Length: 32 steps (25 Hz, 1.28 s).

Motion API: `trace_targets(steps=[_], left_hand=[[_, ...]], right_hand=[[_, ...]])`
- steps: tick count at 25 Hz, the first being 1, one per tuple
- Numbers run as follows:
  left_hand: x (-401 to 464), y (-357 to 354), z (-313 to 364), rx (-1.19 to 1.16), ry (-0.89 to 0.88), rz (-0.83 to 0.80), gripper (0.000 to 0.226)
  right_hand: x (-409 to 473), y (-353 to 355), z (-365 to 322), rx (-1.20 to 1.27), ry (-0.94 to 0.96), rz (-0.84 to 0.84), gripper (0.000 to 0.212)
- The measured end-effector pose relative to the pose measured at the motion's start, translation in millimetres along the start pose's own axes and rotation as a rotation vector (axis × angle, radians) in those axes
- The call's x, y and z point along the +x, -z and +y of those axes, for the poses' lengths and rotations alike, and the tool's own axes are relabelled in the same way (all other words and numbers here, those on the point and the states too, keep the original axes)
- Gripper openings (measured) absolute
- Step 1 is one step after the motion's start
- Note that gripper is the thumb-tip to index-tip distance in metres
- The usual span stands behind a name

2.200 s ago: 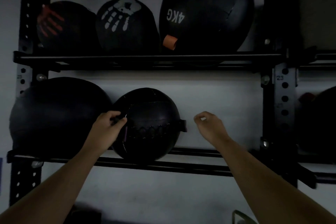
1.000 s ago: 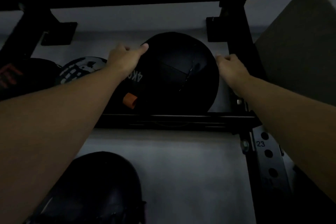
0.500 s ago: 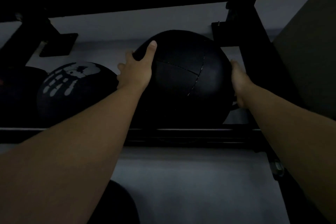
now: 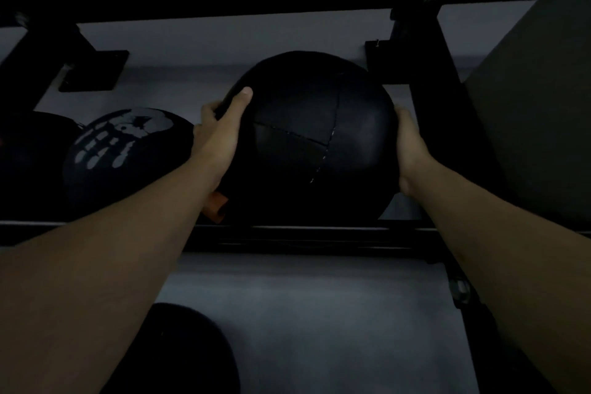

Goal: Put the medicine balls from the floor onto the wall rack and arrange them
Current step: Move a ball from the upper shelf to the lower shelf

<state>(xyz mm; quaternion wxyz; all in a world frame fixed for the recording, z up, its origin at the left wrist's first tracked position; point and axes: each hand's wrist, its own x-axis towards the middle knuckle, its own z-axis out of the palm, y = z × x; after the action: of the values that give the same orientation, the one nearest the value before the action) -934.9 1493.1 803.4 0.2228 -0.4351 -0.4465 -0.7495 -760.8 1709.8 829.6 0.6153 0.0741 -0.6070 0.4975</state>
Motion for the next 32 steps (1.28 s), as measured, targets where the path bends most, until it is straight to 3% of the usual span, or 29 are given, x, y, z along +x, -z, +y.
trace_targets(steps=[3, 7, 9, 10, 11, 13, 15, 18, 22, 25, 29, 32], left_hand=[[-11, 9, 13, -0.123, -0.017, -0.030, 0.104], [-11, 12, 47, -0.267, 0.153, -0.044, 0.142], [-16, 7, 50, -0.325, 0.143, 0.005, 0.134], [-24, 6, 49, -0.316, 0.118, 0.053, 0.125], [-31, 6, 50, -0.331, 0.110, 0.064, 0.119], [-44, 13, 57, -0.460, 0.187, -0.066, 0.118], [-53, 28, 59, -0.593, 0.265, -0.178, 0.121], [-84, 52, 60, -0.657, 0.246, -0.159, 0.109], [-130, 83, 61, -0.707, 0.241, -0.199, 0.093], [-162, 104, 56, -0.727, 0.284, -0.237, 0.087], [-206, 112, 33, -0.721, 0.473, -0.243, 0.098], [-239, 107, 19, -0.724, 0.531, -0.285, 0.091]], right_hand=[[-22, 5, -12, -0.025, 0.041, 0.009, 0.069], [-32, 23, -37, 0.025, 0.099, 0.139, 0.090], [-33, 31, -54, 0.030, 0.020, 0.086, 0.118], [-40, 32, -64, 0.030, -0.010, 0.037, 0.118], [-50, 33, -72, 0.021, -0.017, -0.010, 0.106], [-75, 30, -86, 0.022, 0.005, -0.059, 0.087], [-94, 27, -92, 0.023, 0.014, 0.007, 0.099], [-131, 29, -102, 0.040, 0.129, 0.087, 0.104], [-220, 2, -128, -0.022, 0.170, 0.202, 0.067], [-275, 1, -134, -0.024, 0.106, 0.253, 0.057], [-341, 14, -128, -0.050, 0.031, 0.390, 0.050], [-366, 29, -121, -0.093, 0.003, 0.435, 0.032]])
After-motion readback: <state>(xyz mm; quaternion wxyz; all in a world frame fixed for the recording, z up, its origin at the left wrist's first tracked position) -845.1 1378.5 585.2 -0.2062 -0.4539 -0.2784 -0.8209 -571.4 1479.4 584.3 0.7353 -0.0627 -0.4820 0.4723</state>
